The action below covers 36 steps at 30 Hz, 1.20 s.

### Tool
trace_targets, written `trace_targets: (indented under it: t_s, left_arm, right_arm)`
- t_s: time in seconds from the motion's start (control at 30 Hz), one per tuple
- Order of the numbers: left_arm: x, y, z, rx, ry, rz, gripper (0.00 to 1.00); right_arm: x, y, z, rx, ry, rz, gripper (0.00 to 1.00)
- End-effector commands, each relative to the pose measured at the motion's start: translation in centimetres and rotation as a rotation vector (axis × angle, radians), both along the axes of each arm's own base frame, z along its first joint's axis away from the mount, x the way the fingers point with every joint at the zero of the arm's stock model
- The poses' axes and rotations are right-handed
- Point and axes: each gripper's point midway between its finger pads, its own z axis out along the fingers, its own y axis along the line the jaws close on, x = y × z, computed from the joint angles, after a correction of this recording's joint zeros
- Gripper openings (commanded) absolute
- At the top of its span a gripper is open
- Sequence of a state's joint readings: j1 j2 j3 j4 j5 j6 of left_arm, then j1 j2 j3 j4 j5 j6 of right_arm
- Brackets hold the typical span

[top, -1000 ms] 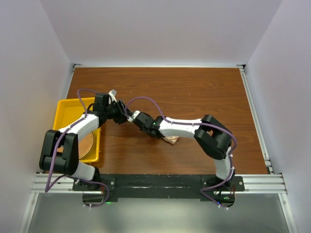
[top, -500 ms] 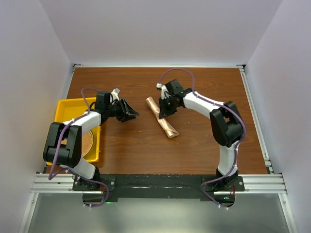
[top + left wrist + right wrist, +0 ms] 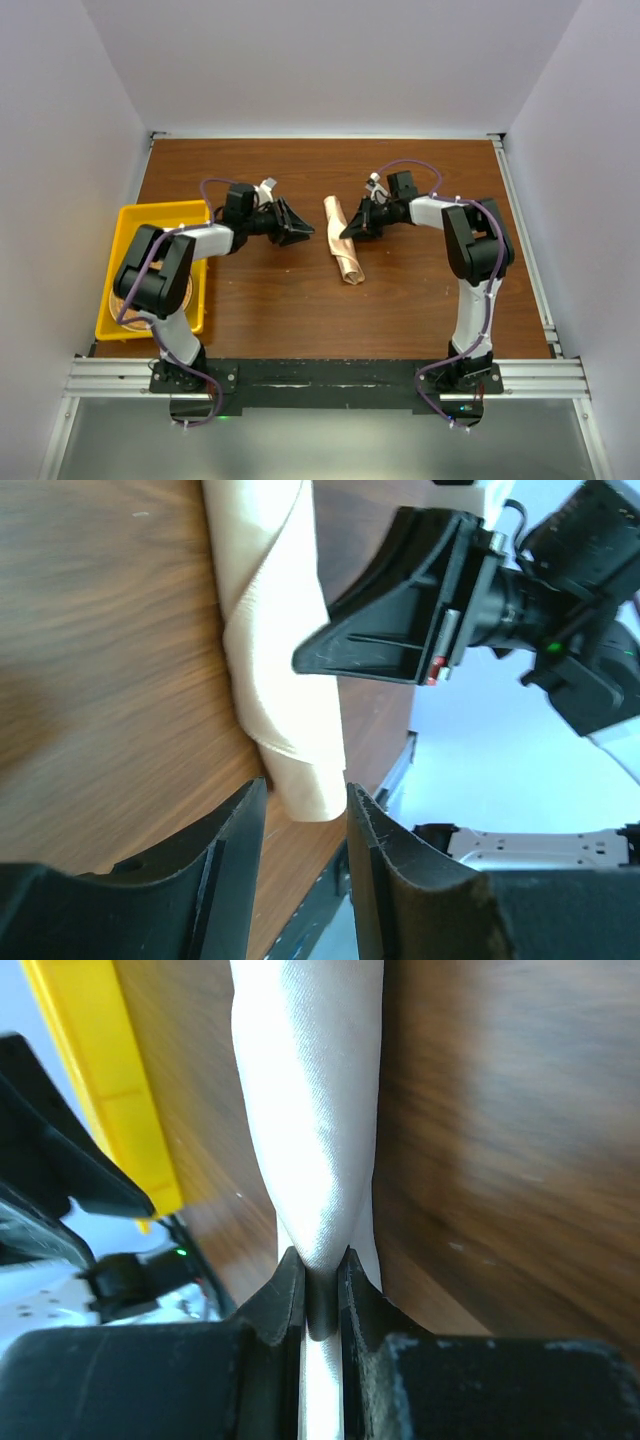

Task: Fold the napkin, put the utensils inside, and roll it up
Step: Roll the napkin with the utensil

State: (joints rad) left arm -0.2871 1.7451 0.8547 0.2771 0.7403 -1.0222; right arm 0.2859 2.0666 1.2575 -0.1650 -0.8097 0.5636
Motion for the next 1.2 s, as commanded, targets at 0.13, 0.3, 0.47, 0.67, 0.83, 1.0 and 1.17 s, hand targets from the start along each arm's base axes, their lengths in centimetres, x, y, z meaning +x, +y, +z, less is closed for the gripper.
trace_targets:
  t_s: [0.13,0.3,0.47,0.67,0.83,1.0,1.17]
  left_arm:
    - [3.1,-6.0,3.0,-0.153,-0.058,-0.065,0.41]
    - [3.7,-8.5,1.8,-0.219,-0.020,-0.075,0.40]
    - [4.0,-10.8,1.6,-0.235,-0.017,-0.111,0.38]
    - [3.7,-11.7,1.1,-0.225,-0.007,-0.122,0.37]
    - [3.4,-11.6,1.6,-0.207,-0.020,-0.138,0.37]
    - [3.1,-11.2,2.5,-0.171,-0.063,-0.158,0.37]
    - [2.3,-10.6,3.1,-0.134,-0.086,-0.178,0.37]
  right_arm:
    - [2.2,-3.0,0.7,0.129,0.040,-0.094,0.00]
    - [2.4,-5.4,-0.6,0.114,0.063,-0.134,0.00]
    - [2.5,-8.1,-1.4,0.107,0.081,-0.167,0.07]
    - [2.6,-9.2,-1.3,0.052,0.054,-0.141,0.32]
    - [3.0,-10.0,-0.4,-0.014,0.013,-0.125,0.54]
    - [3.6,-10.5,0.6,-0.061,-0.021,-0.114,0.67]
    - [3.9,-11.5,1.2,-0.160,-0.050,-0.119,0.75]
